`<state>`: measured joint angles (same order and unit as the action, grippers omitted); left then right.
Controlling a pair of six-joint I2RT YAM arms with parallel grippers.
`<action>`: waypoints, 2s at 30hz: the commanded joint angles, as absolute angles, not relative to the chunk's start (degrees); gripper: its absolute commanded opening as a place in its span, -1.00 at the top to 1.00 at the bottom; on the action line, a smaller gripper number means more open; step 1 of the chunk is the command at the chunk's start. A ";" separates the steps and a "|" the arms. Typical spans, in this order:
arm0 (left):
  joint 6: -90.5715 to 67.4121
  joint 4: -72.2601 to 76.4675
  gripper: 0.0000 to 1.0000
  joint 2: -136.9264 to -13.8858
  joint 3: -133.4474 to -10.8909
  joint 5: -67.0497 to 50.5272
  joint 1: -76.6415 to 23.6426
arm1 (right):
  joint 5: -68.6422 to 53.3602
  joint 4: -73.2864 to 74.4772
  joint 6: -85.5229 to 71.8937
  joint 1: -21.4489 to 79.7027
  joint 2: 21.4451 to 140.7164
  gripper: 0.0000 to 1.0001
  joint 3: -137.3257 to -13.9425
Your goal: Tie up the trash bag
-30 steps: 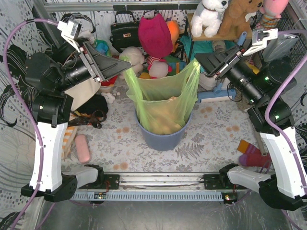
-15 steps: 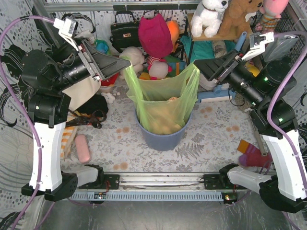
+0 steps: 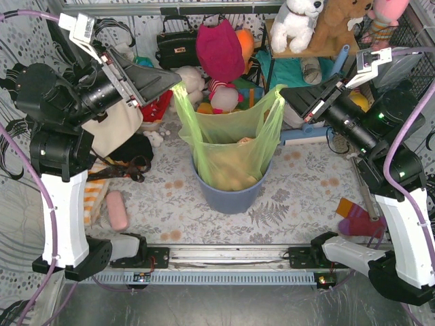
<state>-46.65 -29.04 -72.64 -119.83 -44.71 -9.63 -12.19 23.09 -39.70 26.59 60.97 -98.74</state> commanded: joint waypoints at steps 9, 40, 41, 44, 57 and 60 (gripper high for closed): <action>-58.79 -9.90 -0.46 -76.31 -122.49 -44.47 -10.37 | -14.91 19.55 -41.61 26.56 61.85 1.00 -100.99; -14.50 -13.36 -0.66 -80.91 -114.95 -12.09 -55.20 | -17.11 16.98 -43.16 26.61 63.90 1.00 -103.85; -12.72 -12.74 -0.66 -80.79 -113.99 -11.97 -55.20 | -17.14 17.00 -43.15 26.60 63.90 1.00 -103.95; -8.79 -10.45 -0.67 -80.27 -110.80 -11.82 -55.20 | -17.34 17.00 -43.19 26.61 63.81 1.00 -103.91; 1.94 -0.55 -0.68 -80.12 -100.98 -9.68 -55.11 | -17.46 17.74 -43.12 26.59 63.07 1.00 -104.06; 2.98 2.20 -0.68 -80.41 -100.08 -9.24 -54.92 | -17.62 17.90 -43.14 26.63 62.98 1.00 -104.11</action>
<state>-0.99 -5.61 -81.23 -101.06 -11.33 -55.05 -16.73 19.92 -42.65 26.59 64.20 -103.22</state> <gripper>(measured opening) 0.837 0.002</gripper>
